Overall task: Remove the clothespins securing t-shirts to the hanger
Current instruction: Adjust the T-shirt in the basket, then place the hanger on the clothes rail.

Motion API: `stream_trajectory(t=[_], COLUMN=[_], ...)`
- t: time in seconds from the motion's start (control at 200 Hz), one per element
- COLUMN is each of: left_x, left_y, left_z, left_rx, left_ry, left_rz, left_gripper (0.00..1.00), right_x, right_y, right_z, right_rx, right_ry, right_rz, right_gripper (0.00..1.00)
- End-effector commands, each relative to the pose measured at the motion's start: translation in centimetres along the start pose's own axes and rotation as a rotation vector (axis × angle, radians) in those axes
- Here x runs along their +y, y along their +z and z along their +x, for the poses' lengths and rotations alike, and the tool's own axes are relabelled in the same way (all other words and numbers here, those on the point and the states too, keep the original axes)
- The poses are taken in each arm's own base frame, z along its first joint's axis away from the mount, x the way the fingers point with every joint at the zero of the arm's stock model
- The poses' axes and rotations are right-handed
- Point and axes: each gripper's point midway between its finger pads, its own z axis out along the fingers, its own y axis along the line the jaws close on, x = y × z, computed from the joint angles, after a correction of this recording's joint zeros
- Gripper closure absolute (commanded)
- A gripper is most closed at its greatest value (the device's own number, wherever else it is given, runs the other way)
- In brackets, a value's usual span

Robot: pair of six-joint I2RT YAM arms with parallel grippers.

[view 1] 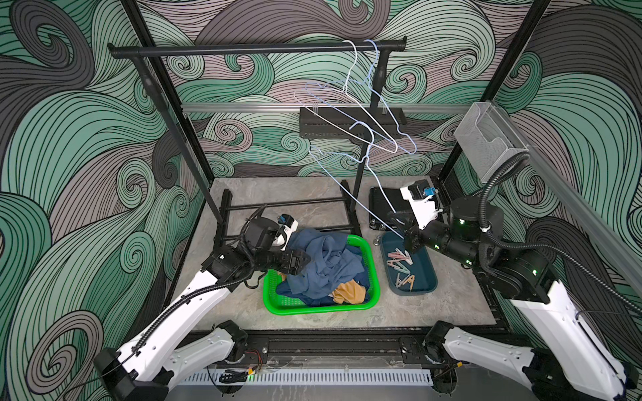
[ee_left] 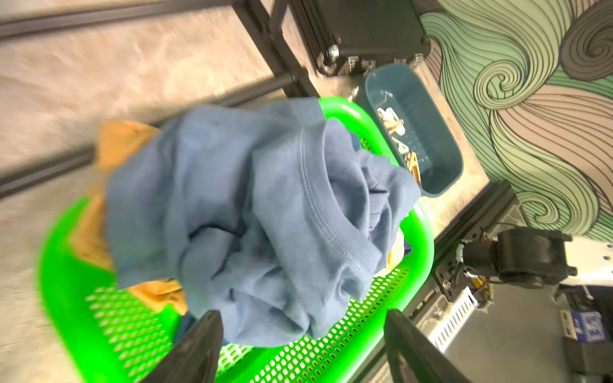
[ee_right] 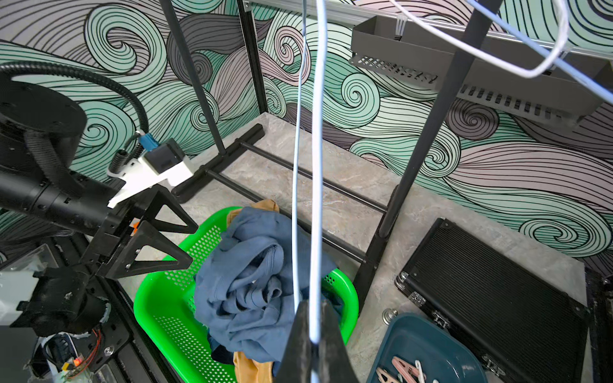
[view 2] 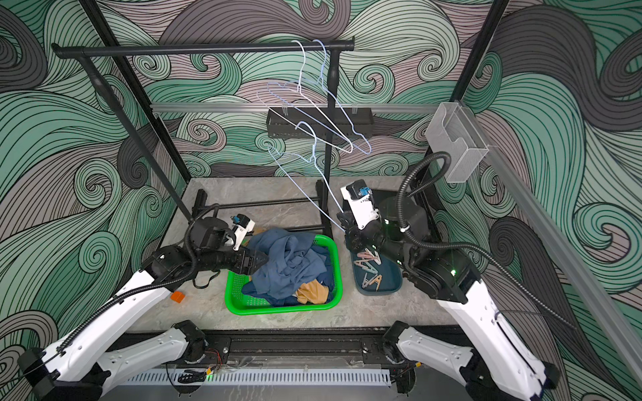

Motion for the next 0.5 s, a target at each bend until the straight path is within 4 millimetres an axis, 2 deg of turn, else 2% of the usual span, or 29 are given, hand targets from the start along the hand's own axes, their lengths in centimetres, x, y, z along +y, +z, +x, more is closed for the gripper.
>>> stream_trajectory(t=[0.0, 0.125, 0.245, 0.495], left_x=[1.6, 1.2, 0.4, 0.8], left_y=[-1.8, -2.2, -1.5, -1.3], left_z=[-0.1, -0.5, -0.7, -1.3], left_rx=[0.004, -0.011, -0.037, -0.081], left_ry=[0.033, 0.037, 0.033, 0.045], left_rz=[-0.110, -0.092, -0.039, -0.051], left_gripper=[0.22, 0.22, 0.22, 0.21], right_x=[-0.6, -0.4, -0.3, -0.1], right_y=[1.0, 2.7, 4.1, 6.5], right_z=[-1.9, -4.2, -7.1, -13.1], right_rx=[-0.042, -0.069, -0.130, -0.276], right_ry=[0.051, 0.084, 0.103, 0.131], right_rz=[0.065, 0.080, 0.097, 0.110], right_gripper=[1.00, 1.00, 1.00, 1.00])
